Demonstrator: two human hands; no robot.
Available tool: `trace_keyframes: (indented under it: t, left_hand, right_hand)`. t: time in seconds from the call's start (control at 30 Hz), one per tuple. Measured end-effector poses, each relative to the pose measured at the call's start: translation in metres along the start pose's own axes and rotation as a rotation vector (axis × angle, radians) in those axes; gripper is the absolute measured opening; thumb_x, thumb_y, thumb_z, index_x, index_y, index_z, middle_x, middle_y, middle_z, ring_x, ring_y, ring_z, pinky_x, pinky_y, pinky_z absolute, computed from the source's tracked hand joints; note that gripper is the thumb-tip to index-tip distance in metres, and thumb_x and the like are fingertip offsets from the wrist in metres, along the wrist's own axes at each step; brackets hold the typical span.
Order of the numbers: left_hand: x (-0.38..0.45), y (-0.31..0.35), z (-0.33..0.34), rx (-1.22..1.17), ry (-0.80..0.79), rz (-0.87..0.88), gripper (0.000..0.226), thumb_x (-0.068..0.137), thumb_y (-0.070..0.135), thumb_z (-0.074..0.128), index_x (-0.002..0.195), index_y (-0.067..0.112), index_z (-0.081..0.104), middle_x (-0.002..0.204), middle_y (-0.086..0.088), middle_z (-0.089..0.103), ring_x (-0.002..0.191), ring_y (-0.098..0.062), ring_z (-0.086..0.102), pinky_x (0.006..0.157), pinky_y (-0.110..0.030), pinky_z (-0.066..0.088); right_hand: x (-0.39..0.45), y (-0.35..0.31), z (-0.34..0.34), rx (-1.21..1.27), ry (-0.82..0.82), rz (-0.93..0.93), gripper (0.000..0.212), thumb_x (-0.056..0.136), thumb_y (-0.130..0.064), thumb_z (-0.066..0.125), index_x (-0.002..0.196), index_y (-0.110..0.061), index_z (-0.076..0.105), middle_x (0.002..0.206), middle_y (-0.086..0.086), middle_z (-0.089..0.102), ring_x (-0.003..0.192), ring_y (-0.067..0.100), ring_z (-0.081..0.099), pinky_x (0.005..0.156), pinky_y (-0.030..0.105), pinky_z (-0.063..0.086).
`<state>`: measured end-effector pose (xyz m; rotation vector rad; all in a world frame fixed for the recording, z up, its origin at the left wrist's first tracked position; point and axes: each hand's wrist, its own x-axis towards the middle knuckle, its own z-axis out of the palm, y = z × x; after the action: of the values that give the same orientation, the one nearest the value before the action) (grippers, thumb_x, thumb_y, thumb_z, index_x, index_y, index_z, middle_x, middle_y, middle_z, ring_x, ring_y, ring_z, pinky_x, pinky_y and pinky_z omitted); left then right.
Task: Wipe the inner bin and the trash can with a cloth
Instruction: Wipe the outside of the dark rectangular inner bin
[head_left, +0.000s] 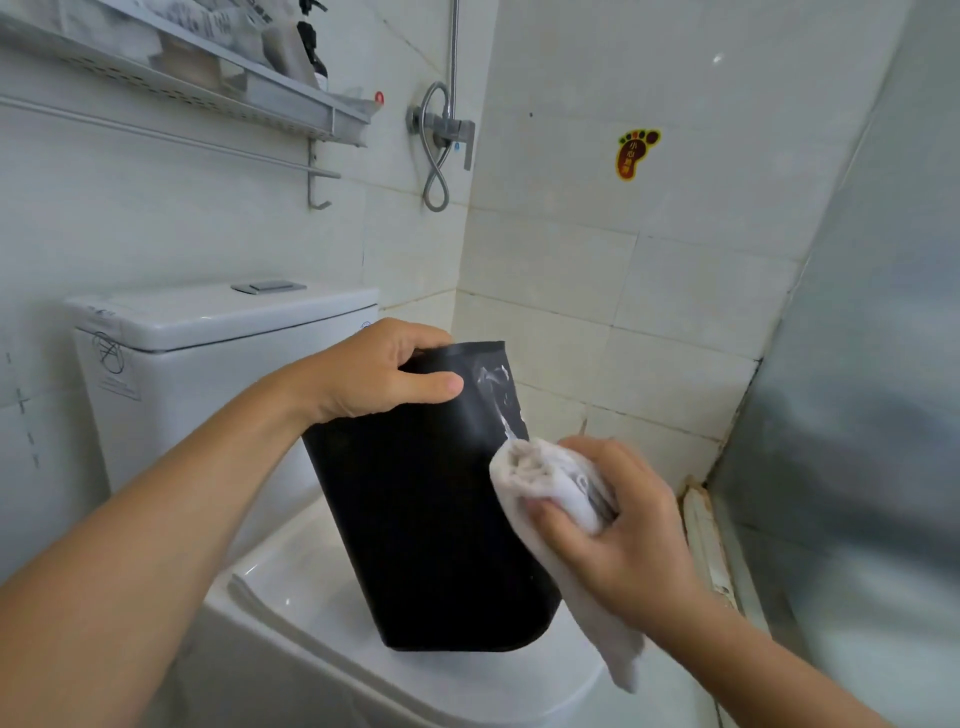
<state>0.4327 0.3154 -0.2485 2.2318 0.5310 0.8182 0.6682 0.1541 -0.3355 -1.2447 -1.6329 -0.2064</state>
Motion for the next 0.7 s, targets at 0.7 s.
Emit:
trace_keyframes:
  t: [0.7]
  left_hand:
    - [-0.006,0.002,-0.003,-0.097,-0.146,-0.03,0.012,0.089,0.012,0.068,0.098,0.009,0.075,0.094,-0.003,0.077,0.09,-0.018,0.072,0.081,-0.028,0.056]
  right_hand:
    - [0.07,-0.018,0.031,-0.002,0.05,0.231,0.027,0.085,-0.054,0.075,0.106,-0.038,0.068,0.094,-0.019,0.071,0.09,0.0,0.066,0.079,0.036,0.057]
